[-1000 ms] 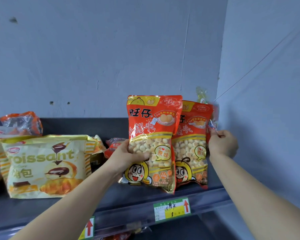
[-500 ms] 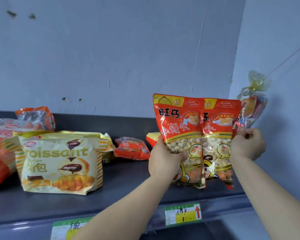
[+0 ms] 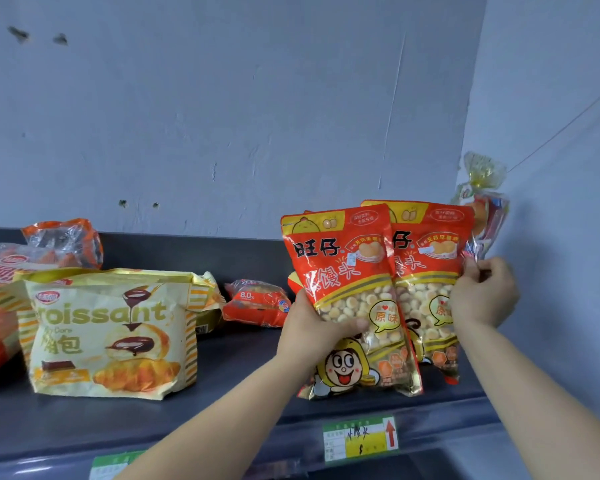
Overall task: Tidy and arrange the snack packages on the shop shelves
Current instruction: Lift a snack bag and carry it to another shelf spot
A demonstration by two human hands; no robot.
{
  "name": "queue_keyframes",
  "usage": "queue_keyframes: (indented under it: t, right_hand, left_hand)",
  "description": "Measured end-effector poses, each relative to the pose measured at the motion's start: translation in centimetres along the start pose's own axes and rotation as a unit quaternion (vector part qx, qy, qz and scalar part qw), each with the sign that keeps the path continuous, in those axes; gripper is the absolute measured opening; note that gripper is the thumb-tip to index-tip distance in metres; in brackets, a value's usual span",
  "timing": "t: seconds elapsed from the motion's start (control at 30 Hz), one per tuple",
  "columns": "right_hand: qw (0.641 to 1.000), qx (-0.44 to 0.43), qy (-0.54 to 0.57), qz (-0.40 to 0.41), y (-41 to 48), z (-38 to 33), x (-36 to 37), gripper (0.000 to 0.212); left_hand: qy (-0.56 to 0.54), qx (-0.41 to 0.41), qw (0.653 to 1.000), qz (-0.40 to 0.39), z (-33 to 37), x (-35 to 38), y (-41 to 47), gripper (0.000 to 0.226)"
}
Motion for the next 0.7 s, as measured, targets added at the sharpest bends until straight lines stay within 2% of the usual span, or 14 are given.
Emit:
queue_keyframes:
  t: [0.17,0.3,0.37,0.4,0.43,0.47,0.5,0.53,0.57,0.6,0.63,0.7]
  right_hand:
    - [0.996,-0.034,0.057,0.051,2.2,-2.6,-0.3,0.016]
    - [0.993,-0.051,0.092,0.062,2.7,-3.7,-0.5,0.013]
    - [0.992,-0.043,0.096,0.064,2.8,-3.8,-0.5,0.013]
    - [0.993,-0.035,0.095,0.065,2.8,-3.8,-0.5,0.013]
    - [0.993,-0.028,0.091,0.064,2.8,-3.7,-0.4,0.014]
    - [0.994,-0.021,0.087,0.063,2.8,-3.6,-0.4,0.014]
    - [0.994,-0.016,0.084,0.062,2.7,-3.4,-0.2,0.014]
    - [0.995,-0.012,0.08,0.061,2.7,-3.3,-0.1,0.015]
    - [0.995,-0.01,0.077,0.061,2.7,-3.1,0.0,0.014]
    - [0.995,-0.011,0.074,0.06,2.7,-3.0,0.0,0.014]
    - [0.996,-0.015,0.073,0.058,2.8,-2.9,0.1,0.015]
    - [0.995,-0.03,0.075,0.056,3.2,-2.7,0.1,0.015]
  left_hand:
    - [-0.043,0.013,0.999,0.022,0.5,-0.4,0.0,0.074]
    - [-0.044,0.054,0.996,0.053,0.5,-0.4,-0.3,0.09]
    - [0.031,0.09,0.991,0.095,1.0,-0.5,-0.6,0.111]
    - [0.112,0.107,0.981,0.12,1.4,-0.5,-0.9,0.123]
    - [0.21,0.148,0.955,0.151,2.1,-0.5,-1.4,0.127]
    - [0.306,0.245,0.902,0.18,3.2,-0.2,-2.1,0.12]
    - [0.373,0.375,0.829,0.183,4.2,0.6,-2.8,0.104]
    - [0.424,0.486,0.752,0.136,4.9,1.9,-3.5,0.087]
    - [0.468,0.562,0.679,0.064,5.1,3.3,-4.1,0.077]
    - [0.503,0.592,0.629,-0.018,4.5,4.5,-4.2,0.068]
    - [0.525,0.595,0.604,-0.078,3.7,5.5,-4.1,0.06]
    - [0.538,0.579,0.601,-0.121,2.3,6.4,-3.3,0.049]
Point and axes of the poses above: each hand's wrist, its own y-axis towards the middle knuckle, its own x-axis out of the palm, z = x × y, the point moved 3 cm from there along y, towards the middle knuckle, and after that the axes turned 6 degrees about z, right-handed, at the moved point
